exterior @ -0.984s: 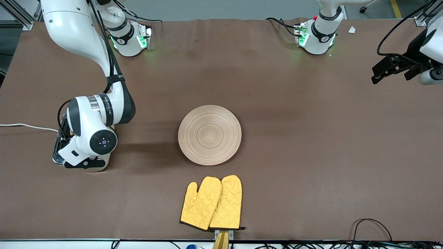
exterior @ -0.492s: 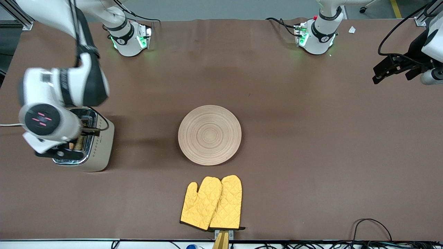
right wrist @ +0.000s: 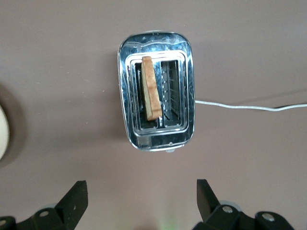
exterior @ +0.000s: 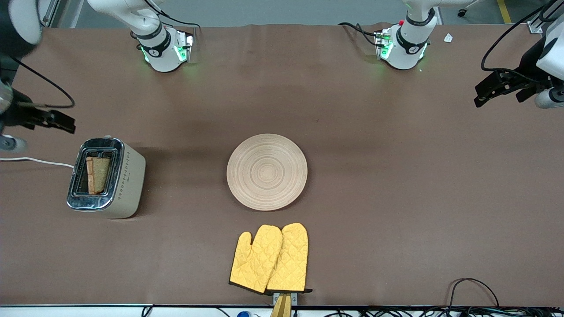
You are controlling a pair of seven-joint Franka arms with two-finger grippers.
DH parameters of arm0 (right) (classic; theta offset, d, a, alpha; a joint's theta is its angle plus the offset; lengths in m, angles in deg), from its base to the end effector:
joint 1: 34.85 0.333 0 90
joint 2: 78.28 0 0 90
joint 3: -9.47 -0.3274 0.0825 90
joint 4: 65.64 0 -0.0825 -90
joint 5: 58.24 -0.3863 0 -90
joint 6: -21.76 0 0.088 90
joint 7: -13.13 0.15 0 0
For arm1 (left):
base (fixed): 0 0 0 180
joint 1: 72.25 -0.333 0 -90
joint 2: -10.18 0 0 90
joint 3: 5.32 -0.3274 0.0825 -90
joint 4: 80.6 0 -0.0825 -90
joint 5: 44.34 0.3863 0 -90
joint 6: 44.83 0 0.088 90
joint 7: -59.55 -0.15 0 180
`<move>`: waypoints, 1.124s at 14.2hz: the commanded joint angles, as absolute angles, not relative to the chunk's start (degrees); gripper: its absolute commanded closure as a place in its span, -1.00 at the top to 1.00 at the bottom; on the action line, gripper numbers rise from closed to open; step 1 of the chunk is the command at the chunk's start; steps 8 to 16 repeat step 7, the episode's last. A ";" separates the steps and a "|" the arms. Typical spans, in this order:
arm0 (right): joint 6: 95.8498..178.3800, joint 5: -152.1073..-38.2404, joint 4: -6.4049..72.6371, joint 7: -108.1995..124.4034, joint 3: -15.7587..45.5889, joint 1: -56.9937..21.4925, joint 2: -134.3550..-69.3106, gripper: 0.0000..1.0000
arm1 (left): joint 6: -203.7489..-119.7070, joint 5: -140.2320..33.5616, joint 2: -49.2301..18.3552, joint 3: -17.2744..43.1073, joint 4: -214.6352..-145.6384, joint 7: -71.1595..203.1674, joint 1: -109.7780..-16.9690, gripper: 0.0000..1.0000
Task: Move plate and put bread in toaster
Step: 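Open the right gripper and raise it away from the toaster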
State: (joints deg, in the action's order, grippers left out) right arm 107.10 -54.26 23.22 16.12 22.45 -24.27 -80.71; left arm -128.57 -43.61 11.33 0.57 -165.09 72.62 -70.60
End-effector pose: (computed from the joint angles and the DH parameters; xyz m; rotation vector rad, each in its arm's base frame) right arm 0.5553 -0.0318 0.5731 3.0545 -0.1474 -0.1566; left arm 0.5346 -0.0694 0.6393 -3.1246 -0.1532 -0.0147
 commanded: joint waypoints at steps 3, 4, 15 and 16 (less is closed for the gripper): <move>108.86 -56.92 31.82 14.54 12.38 -36.94 -71.17 1.00 | -129.03 -43.38 11.15 0.92 -165.15 71.24 -70.49 1.00; 109.29 -57.62 32.87 14.63 11.41 -37.83 -69.94 1.00 | -129.03 -43.20 11.06 0.92 -165.06 71.33 -70.40 1.00; 114.29 -59.82 39.72 14.54 11.14 -38.10 -65.02 1.00 | -129.03 -43.11 11.06 1.01 -165.15 71.42 -70.14 1.00; 114.29 -59.82 39.72 14.54 11.14 -38.10 -65.02 1.00 | -129.03 -43.11 11.06 1.01 -165.15 71.42 -70.14 1.00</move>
